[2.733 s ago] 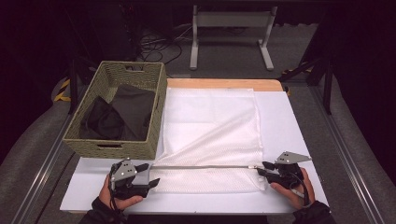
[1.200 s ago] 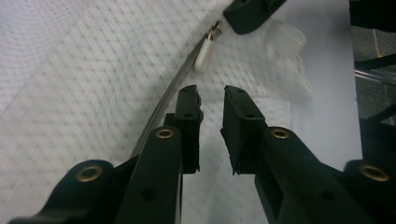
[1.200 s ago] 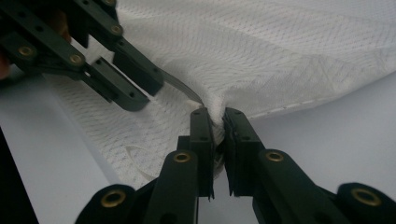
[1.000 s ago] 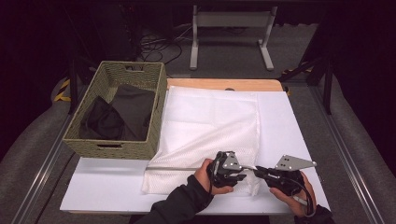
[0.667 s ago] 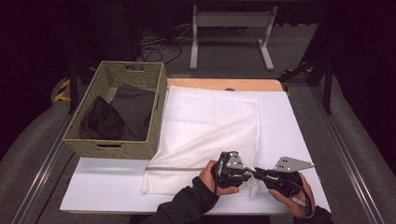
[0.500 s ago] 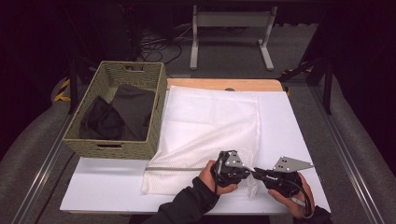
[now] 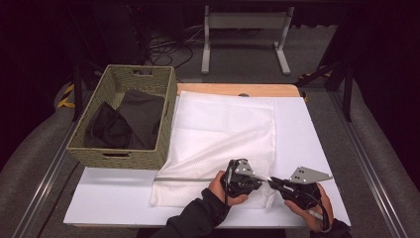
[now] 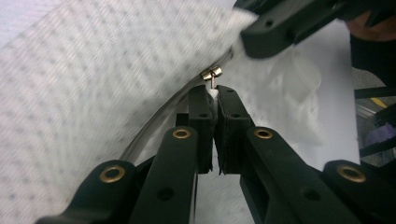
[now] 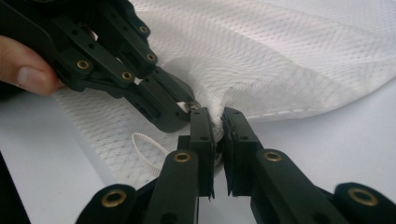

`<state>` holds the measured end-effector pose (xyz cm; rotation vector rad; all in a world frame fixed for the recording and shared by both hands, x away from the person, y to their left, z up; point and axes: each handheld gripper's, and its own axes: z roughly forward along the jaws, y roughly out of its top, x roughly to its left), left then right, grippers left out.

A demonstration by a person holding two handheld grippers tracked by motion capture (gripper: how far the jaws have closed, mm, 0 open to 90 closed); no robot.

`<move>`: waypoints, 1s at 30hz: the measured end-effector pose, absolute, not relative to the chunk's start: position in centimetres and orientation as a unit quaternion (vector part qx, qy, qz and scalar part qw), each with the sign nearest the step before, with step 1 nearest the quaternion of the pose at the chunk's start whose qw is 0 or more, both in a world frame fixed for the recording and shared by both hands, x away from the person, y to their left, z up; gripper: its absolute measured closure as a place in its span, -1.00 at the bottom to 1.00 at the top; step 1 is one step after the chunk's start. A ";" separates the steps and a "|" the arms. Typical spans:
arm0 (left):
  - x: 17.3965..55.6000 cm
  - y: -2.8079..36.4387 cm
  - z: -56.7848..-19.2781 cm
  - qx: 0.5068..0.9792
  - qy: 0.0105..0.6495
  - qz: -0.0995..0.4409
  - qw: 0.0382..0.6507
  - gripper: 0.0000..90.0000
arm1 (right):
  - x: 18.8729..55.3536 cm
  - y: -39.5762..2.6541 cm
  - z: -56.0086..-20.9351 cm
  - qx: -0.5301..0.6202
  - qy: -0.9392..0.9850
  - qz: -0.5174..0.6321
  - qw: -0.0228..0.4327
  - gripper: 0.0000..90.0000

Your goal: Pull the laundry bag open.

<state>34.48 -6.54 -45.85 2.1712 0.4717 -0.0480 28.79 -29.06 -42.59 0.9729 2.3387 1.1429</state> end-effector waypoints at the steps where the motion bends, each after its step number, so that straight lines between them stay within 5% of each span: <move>1: 34.5 -6.2 -45.9 0.877 0.191 -0.019 0.440 0.91 | 28.8 -29.2 -42.6 0.346 0.827 0.406 0.180 0.85; 30: 33.8 6.5 -45.3 0.890 0.241 0.014 0.386 0.91 | 29.4 -30.4 -43.2 0.383 0.816 0.393 0.181 0.86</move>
